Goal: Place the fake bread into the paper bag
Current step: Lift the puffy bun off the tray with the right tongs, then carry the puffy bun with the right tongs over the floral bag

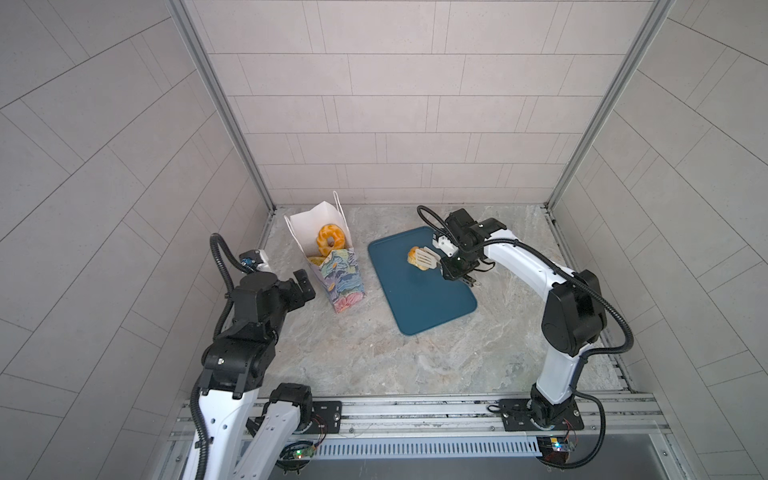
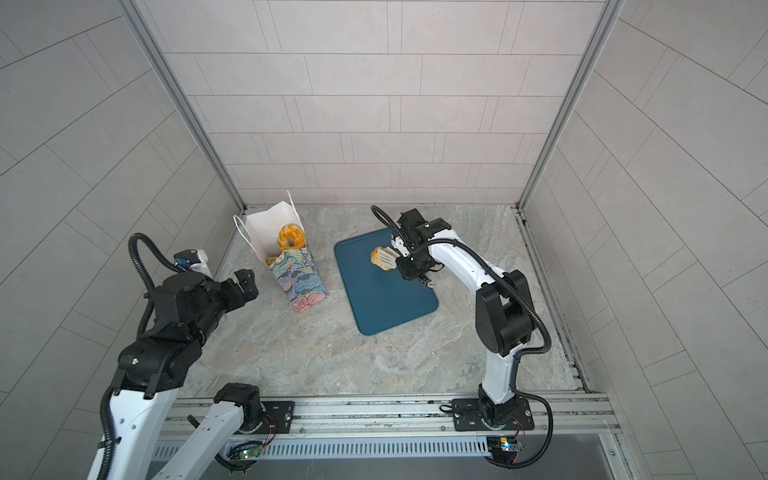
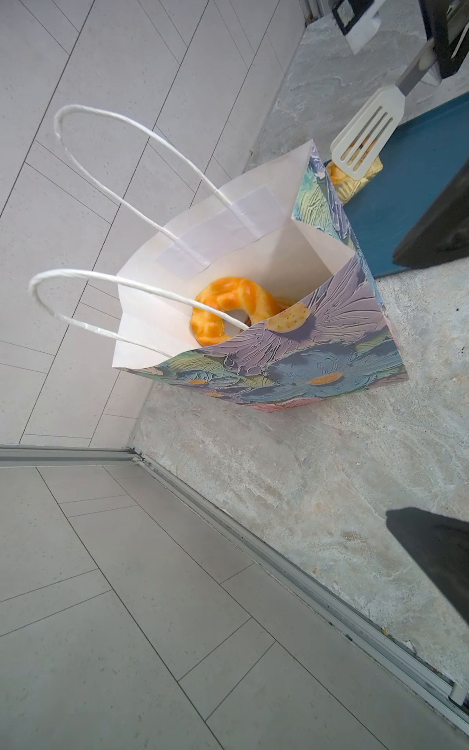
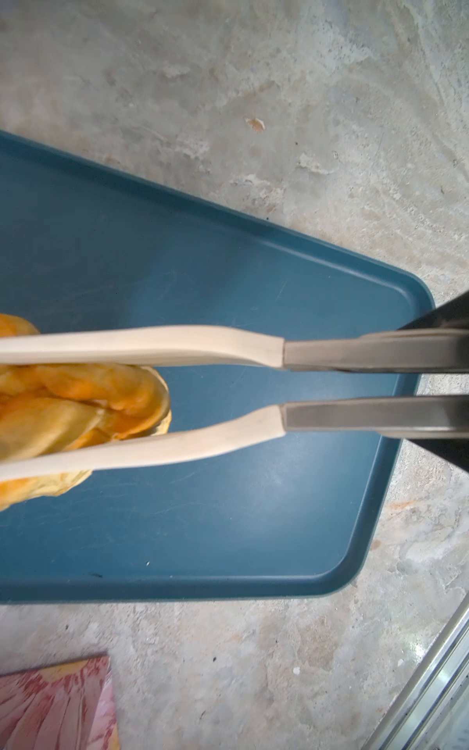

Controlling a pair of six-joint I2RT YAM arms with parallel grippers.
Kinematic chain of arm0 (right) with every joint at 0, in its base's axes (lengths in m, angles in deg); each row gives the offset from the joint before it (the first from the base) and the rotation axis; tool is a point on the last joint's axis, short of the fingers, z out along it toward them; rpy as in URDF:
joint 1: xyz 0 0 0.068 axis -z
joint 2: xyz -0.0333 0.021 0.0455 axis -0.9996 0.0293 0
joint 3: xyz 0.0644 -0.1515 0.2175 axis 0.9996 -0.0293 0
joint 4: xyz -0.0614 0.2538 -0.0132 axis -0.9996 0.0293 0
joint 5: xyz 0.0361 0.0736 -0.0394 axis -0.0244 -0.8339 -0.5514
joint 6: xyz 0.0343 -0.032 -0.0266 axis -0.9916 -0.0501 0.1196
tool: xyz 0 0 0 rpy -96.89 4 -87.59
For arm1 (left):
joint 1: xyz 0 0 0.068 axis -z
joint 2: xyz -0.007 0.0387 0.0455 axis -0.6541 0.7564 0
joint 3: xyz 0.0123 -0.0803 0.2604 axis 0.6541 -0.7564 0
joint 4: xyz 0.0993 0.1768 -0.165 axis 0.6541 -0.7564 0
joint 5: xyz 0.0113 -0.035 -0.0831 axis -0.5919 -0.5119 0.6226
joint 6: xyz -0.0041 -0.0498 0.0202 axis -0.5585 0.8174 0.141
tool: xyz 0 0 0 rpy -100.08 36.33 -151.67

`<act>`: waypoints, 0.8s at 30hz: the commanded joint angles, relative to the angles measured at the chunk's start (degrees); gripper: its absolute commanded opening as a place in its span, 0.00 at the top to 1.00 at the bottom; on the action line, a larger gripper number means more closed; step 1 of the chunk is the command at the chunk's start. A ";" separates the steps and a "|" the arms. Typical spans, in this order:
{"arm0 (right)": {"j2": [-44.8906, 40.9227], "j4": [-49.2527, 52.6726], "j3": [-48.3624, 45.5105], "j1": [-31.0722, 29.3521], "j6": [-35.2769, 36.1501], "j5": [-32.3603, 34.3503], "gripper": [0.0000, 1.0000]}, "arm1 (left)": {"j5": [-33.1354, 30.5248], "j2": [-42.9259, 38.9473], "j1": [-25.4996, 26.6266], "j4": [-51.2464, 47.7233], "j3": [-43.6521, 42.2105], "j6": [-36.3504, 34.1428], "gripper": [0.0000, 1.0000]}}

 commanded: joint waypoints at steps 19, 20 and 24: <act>-12.47 -6.39 4.89 -5.60 -6.25 -10.43 0.69 | -1.17 1.10 0.31 0.66 3.04 0.05 0.00; -12.59 -6.53 5.38 -6.08 -6.55 -10.55 0.69 | -1.09 1.16 0.24 0.64 3.13 -0.03 0.00; -13.22 -7.39 6.98 -7.86 -7.23 -10.54 0.69 | -0.90 1.29 0.23 0.55 3.22 -0.03 0.00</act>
